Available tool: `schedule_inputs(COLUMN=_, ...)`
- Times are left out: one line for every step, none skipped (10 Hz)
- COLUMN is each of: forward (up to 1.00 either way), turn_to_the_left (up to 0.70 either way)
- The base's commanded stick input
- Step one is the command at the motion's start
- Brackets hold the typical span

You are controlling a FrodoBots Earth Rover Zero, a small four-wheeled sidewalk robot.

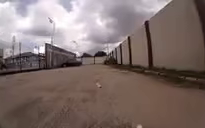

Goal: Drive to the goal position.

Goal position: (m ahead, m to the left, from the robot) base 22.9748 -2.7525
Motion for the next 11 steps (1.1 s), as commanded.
schedule_inputs(forward=0.5, turn_to_the_left=-0.01)
schedule_inputs(forward=0.5, turn_to_the_left=-0.01)
schedule_inputs(forward=0.5, turn_to_the_left=-0.01)
schedule_inputs(forward=0.5, turn_to_the_left=-0.01)
schedule_inputs(forward=0.5, turn_to_the_left=-0.01)
schedule_inputs(forward=0.5, turn_to_the_left=-0.01)
schedule_inputs(forward=0.5, turn_to_the_left=-0.01)
schedule_inputs(forward=0.5, turn_to_the_left=-0.01)
schedule_inputs(forward=0.5, turn_to_the_left=-0.01)
schedule_inputs(forward=0.5, turn_to_the_left=-0.01)
schedule_inputs(forward=0.5, turn_to_the_left=-0.01)
